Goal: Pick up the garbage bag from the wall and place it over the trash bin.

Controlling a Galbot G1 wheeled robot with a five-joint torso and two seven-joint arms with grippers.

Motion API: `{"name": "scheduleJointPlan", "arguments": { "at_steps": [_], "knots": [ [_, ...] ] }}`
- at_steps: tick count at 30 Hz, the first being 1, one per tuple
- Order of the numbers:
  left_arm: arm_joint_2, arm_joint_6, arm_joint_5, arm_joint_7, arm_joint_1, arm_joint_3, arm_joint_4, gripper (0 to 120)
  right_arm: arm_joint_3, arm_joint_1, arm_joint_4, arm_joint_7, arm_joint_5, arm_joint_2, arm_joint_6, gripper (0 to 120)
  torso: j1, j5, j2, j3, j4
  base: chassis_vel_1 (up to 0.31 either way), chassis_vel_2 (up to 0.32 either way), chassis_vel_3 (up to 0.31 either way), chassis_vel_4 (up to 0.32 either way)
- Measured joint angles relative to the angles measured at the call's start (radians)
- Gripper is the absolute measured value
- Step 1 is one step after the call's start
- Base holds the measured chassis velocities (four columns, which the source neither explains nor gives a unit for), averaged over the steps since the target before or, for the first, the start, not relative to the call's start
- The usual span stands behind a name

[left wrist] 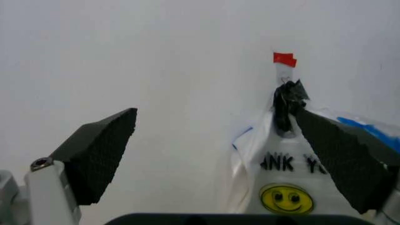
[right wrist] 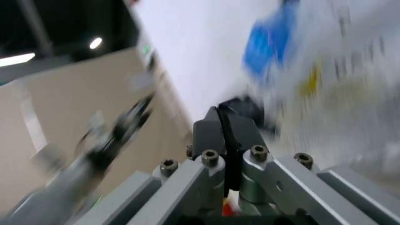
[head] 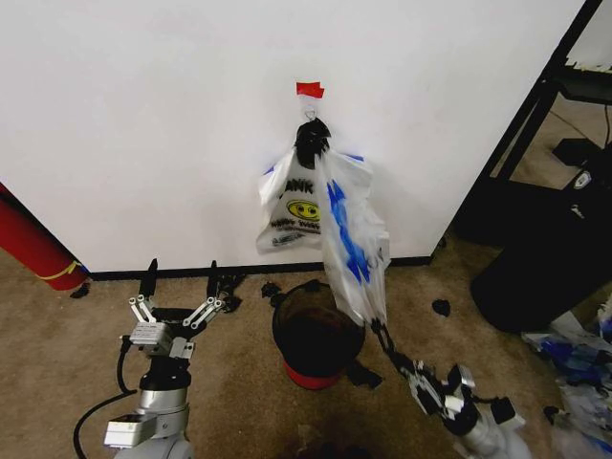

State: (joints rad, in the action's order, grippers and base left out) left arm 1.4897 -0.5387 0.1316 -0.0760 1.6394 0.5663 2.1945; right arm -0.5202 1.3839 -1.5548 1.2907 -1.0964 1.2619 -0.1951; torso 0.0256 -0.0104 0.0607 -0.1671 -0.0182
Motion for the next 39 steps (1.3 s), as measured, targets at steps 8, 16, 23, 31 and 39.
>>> {"name": "scheduleJointPlan", "arguments": {
  "at_steps": [8,16,23,31,39],
  "knots": [
    [-0.103,0.029,0.012,-0.034,-0.072,-0.039,-0.045,100,0.171,-0.098,-0.175,-0.387,-0.057,0.031,-0.118,0,0.000,0.0000,0.000,0.000,0.0004,0.000,0.000,0.000,0.000],
    [-0.343,0.183,0.303,-0.111,-0.275,-0.121,-0.115,100,0.197,-0.113,-0.159,-0.342,-0.010,0.038,-0.103,0,0.000,0.0000,0.000,0.000,0.0000,0.000,0.000,0.000,0.000],
    [-0.485,0.432,0.637,0.037,-0.442,-0.265,-0.119,100,0.179,-0.105,-0.114,-0.293,0.021,0.044,-0.104,0,0.000,0.0000,0.000,0.000,-0.0001,0.000,0.000,0.000,0.000],
    [-0.484,0.603,0.764,0.265,-0.562,-0.463,-0.072,100,0.173,-0.128,-0.055,-0.255,0.076,0.056,-0.118,0,0.000,0.0002,0.000,0.000,0.0000,0.000,0.000,0.000,0.000],
    [-0.447,0.623,0.682,0.325,-0.658,-0.570,-0.139,100,0.182,-0.150,-0.011,-0.246,0.107,0.066,-0.129,0,0.000,0.0003,0.000,0.000,0.0002,0.000,0.000,0.000,0.000]
  ]
}}
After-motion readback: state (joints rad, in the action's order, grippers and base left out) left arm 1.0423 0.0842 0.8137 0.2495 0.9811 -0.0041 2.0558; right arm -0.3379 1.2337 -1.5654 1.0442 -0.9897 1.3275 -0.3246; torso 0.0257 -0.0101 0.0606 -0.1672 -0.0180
